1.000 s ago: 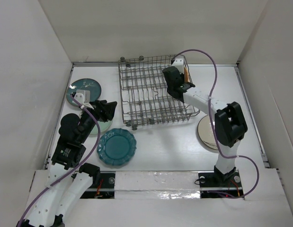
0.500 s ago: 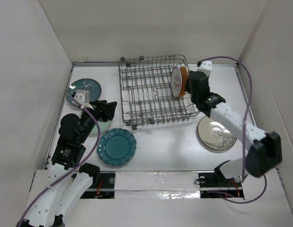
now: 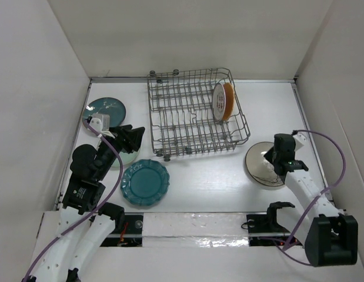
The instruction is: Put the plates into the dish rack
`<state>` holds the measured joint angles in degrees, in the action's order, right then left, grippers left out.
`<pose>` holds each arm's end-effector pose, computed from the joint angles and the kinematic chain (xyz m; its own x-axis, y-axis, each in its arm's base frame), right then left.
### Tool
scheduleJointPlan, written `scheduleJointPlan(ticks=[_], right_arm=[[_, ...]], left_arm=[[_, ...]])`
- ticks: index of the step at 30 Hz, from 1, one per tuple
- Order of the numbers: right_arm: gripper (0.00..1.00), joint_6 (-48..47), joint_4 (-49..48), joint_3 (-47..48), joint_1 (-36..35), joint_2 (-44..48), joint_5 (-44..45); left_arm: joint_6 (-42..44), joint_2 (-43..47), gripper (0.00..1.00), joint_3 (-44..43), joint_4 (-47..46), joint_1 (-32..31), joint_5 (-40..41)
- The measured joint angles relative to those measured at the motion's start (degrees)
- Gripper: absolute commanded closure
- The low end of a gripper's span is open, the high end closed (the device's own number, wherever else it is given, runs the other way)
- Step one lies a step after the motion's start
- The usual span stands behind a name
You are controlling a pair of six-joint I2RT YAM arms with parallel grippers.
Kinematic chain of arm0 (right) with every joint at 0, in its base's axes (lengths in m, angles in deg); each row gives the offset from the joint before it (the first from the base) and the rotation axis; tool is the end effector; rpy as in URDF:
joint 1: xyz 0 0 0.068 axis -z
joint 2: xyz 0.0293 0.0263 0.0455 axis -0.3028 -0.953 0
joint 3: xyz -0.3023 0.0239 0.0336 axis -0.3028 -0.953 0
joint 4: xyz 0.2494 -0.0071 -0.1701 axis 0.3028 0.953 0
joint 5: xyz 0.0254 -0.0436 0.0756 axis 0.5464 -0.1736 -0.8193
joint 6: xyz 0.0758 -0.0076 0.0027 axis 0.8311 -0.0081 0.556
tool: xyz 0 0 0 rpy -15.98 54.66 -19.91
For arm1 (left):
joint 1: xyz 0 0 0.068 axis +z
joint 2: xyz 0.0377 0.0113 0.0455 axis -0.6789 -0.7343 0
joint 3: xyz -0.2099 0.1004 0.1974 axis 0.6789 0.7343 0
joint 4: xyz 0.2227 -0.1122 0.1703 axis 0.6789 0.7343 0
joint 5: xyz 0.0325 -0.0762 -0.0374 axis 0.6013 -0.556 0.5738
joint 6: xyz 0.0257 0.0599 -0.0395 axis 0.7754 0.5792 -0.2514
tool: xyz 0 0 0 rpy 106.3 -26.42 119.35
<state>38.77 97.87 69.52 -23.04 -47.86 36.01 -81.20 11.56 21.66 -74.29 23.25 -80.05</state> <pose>0.2343 -0.0019 0.1972 -0.4047 0.5278 -0.7467 0.5509 0.7925 0.2616 0.1523 -0.0634 0.4100 0.0059 -0.3175 -0.9482 0.4831 0.8312 -0.2753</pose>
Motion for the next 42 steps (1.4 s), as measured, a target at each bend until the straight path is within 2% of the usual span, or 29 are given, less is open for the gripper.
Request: scheduleJointPlan(ticks=[5, 12, 22, 26, 33, 35, 36, 40, 42], right_arm=[[0.96, 0.35, -5.4, -1.14, 10.88, -8.24, -9.42], [0.96, 3.15, -17.94, 4.66, 13.7, -26.12, -20.35], [0.96, 9.75, -28.94, 13.66, 16.59, -40.89, -20.94], [0.95, 10.86, -31.54, 16.11, 17.7, -42.71, -20.81], [0.93, 10.45, -31.78, 26.05, 17.79, -45.88, -19.98], [0.85, 10.29, -32.15, 26.18, 17.86, -44.74, -19.96], [0.73, 10.05, -32.54, 25.38, 17.88, -43.58, -19.8], [0.38, 10.08, -32.92, 13.11, 18.49, -30.69, -17.27], [0.34, 10.21, -31.54, 6.03, 20.13, -22.67, -16.33]], left_arm=[[-0.02, 0.37, 0.49, 0.0, -0.02, 0.0, -0.24], [-0.02, 0.33, 0.49, 0.0, -0.02, 0.0, -0.24], [0.0, -0.31, 0.49, 0.0, 0.02, 0.0, 0.02], [0.0, -0.63, 0.49, 0.0, 0.02, 0.0, 0.39], [0.0, -1.31, 0.49, 0.0, 0.07, 0.0, 0.68], [0.0, -1.29, 0.49, 0.0, 0.04, 0.0, 0.7], [0.0, -1.29, 0.49, 0.0, 0.04, 0.0, 0.7], [0.0, -1.22, 0.49, 0.0, 0.04, 0.0, 0.42], [0.0, -1.11, 0.49, 0.0, 0.02, 0.0, 0.09]])
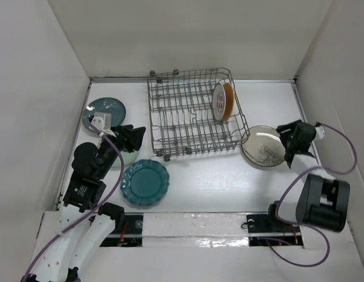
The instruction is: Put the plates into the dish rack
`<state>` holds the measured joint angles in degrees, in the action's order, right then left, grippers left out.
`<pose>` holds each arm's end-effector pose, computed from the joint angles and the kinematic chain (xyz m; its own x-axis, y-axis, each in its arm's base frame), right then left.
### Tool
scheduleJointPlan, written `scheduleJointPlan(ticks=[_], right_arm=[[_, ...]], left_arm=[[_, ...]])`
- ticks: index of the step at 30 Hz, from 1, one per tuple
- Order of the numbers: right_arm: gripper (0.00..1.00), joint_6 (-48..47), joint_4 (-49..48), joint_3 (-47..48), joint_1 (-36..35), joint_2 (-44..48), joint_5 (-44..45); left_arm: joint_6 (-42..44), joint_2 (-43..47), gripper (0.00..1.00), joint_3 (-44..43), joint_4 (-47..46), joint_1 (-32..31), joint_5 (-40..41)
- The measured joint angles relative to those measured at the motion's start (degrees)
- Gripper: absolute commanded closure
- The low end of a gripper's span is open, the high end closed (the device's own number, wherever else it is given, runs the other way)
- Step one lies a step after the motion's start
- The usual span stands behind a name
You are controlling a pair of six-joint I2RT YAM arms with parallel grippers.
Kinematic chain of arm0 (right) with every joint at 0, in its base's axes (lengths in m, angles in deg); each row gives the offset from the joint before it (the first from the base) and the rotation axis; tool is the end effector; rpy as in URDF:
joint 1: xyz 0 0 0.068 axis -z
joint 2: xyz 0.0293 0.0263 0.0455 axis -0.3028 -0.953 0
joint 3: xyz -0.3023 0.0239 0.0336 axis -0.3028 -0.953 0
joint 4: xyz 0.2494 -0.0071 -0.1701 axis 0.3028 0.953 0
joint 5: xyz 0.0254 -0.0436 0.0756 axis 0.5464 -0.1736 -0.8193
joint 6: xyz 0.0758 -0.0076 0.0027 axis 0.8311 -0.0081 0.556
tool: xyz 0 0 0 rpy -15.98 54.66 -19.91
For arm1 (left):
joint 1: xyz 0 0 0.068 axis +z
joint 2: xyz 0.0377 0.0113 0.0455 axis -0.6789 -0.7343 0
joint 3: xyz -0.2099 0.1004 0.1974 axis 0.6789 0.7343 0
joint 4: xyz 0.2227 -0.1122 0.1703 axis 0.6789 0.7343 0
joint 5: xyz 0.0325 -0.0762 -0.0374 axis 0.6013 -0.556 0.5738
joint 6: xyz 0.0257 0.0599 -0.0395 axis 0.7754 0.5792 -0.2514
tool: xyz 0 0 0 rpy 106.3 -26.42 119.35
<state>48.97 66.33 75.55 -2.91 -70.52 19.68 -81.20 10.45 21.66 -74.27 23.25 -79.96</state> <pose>0.3184 -0.0901 0.1934 -0.0403 0.7706 -0.6361 0.5439 0.5509 0.6330 0.1577 -0.0652 0.4071 -0.0113 -0.3115 -0.9502 0.4766 0.8337 -0.2790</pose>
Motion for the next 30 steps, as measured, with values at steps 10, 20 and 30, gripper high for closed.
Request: scheduleJointPlan(ticks=[10, 20, 30], right_arm=[[0.14, -2.99, 16.35, -15.17, 12.41, 28.81, -2.95], [0.22, -2.12, 15.39, -17.99, 14.69, 18.25, -18.21], [0.79, 3.52, 4.11, -17.64, 15.34, 5.46, -22.51]], left_arm=[[-0.04, 1.81, 0.49, 0.0, 0.0, -0.94, -0.76], [-0.2, 2.86, 0.49, 0.0, -0.04, -1.11, -0.76], [-0.2, 2.89, 0.49, 0.0, -0.02, -1.11, -0.72]])
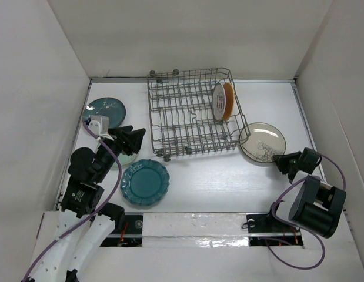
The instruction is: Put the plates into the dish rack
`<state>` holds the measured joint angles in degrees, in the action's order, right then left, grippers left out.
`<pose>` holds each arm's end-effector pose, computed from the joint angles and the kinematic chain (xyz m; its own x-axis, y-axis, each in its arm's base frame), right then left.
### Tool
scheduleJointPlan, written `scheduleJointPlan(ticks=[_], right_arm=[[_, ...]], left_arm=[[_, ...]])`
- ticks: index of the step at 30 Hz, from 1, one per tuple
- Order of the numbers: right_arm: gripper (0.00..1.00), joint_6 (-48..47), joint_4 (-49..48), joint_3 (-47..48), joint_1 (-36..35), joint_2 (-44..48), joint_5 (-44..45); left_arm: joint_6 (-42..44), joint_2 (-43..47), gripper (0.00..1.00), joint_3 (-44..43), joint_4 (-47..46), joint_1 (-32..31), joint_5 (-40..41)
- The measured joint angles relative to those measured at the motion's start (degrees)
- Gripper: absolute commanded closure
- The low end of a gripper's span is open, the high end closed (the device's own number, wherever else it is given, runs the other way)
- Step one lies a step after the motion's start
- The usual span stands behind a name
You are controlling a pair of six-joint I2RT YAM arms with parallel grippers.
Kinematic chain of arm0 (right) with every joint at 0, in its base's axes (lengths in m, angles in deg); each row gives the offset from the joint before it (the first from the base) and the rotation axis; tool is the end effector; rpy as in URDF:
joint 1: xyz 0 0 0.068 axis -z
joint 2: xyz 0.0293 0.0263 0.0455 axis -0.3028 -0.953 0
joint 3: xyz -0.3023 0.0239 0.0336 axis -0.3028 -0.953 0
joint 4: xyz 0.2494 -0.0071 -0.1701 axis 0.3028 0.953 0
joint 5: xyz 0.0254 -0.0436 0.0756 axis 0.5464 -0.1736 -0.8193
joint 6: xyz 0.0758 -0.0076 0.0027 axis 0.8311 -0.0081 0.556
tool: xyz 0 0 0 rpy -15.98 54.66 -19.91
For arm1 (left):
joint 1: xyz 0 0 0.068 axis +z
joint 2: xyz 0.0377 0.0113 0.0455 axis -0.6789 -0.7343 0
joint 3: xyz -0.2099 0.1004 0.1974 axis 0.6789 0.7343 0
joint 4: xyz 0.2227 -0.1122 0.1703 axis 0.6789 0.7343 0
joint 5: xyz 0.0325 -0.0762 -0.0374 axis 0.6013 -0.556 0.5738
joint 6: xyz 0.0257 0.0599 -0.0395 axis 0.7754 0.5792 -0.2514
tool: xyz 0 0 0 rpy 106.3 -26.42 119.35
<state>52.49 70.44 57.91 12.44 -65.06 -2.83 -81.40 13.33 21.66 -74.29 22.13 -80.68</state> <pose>0.2194 -0.1052 0.1049 -0.1391 0.9411 -0.3083 0.6404 0.3229 0.6968 0.1420 -0.0637 0.4143 0.0224 -0.3292 -0.9440 0.5162 0.8124 -0.2710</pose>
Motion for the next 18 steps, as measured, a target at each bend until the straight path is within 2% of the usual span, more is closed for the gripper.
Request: scheduleJointPlan(ticks=[1, 5, 12, 18], right_arm=[[0.86, 0.72, -0.48, -0.7, 0.11, 0.66, 0.42], [1.0, 2.54, 0.11, -2.16, -0.07, 8.39, 2.29], [1.0, 1.2, 8.81, -0.74, 1.07, 19.82, 14.88], [1.0, -4.44, 17.97, 7.8, 1.44, 24.74, 21.31]], left_arm=[[0.0, -0.02, 0.49, 0.0, 0.0, 0.0, 0.0], [0.0, -0.11, 0.49, 0.0, 0.0, 0.0, -0.02], [-0.02, -0.22, 0.49, 0.0, -0.02, 0.0, -0.04], [-0.04, -0.52, 0.49, 0.0, -0.02, 0.0, -0.07]])
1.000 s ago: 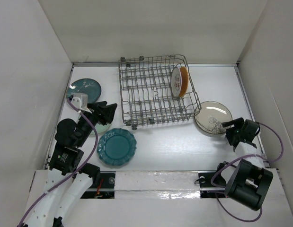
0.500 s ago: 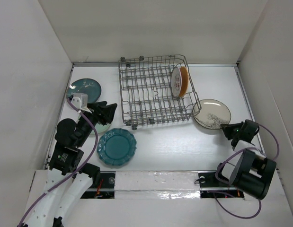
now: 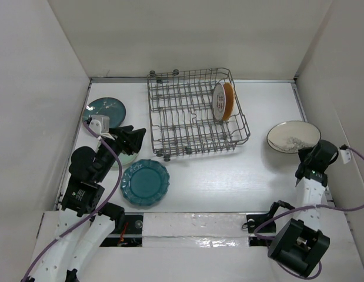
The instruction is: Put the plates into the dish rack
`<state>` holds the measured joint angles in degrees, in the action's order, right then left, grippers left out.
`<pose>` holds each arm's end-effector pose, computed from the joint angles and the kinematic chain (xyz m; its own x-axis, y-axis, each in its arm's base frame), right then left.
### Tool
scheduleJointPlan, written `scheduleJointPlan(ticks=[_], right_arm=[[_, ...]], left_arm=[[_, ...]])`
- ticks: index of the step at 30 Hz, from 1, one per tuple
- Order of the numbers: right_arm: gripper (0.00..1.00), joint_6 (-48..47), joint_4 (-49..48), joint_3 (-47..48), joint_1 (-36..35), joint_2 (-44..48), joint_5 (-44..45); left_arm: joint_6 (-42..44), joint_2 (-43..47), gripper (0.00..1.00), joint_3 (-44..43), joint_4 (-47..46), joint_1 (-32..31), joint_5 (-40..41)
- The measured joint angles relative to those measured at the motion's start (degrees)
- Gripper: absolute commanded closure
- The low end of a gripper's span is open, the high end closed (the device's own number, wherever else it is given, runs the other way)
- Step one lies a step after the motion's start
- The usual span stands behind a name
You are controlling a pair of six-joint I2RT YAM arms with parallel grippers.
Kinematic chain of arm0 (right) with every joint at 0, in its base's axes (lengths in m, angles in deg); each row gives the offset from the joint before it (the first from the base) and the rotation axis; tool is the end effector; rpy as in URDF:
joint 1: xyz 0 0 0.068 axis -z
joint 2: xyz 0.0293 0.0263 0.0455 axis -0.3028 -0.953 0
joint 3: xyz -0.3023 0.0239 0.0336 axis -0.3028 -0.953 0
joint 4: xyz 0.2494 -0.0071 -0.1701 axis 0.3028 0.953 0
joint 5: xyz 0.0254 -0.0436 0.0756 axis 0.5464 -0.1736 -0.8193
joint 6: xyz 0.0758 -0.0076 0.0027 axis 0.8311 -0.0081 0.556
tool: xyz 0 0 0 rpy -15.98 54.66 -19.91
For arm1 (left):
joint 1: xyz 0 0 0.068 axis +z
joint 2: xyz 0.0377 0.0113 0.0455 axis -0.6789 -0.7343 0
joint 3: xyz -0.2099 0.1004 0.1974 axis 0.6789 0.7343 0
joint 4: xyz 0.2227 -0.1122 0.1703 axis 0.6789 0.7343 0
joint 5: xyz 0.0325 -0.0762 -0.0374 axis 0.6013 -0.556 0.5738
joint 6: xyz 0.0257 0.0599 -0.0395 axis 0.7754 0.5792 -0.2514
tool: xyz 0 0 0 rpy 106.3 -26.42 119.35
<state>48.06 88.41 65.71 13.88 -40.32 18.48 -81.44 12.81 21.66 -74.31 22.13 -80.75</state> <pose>0.1920 -0.1234 0.2143 0.1460 0.7616 -0.6314 0.6883 0.3802 0.6178 0.1445 -0.0647 0.4131 0.0140 -0.3266 -0.9450 0.5150 0.8125 -0.2732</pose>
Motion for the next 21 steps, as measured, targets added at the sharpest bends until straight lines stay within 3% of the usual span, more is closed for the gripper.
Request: scheduleJointPlan(ticks=[7, 11, 15, 21], right_arm=[[1.0, 0.72, -5.05, 9.46, -0.15, -0.5, -6.32], [1.0, 2.36, -6.78, 14.62, -3.63, -2.8, -8.94], [1.0, 0.66, -5.77, 25.22, -12.72, -9.42, -9.86], [1.0, -3.5, -6.21, 41.55, -32.57, -20.9, -10.03]], left_arm=[[-0.13, -0.02, 0.49, 0.04, -0.09, 0.0, -0.04], [-0.17, -0.37, 0.49, 0.04, -0.15, 0.0, -0.15], [-0.17, -0.83, 0.49, 0.07, -0.13, 0.0, -0.15], [-0.17, -0.94, 0.49, 0.07, -0.13, 0.0, -0.09]])
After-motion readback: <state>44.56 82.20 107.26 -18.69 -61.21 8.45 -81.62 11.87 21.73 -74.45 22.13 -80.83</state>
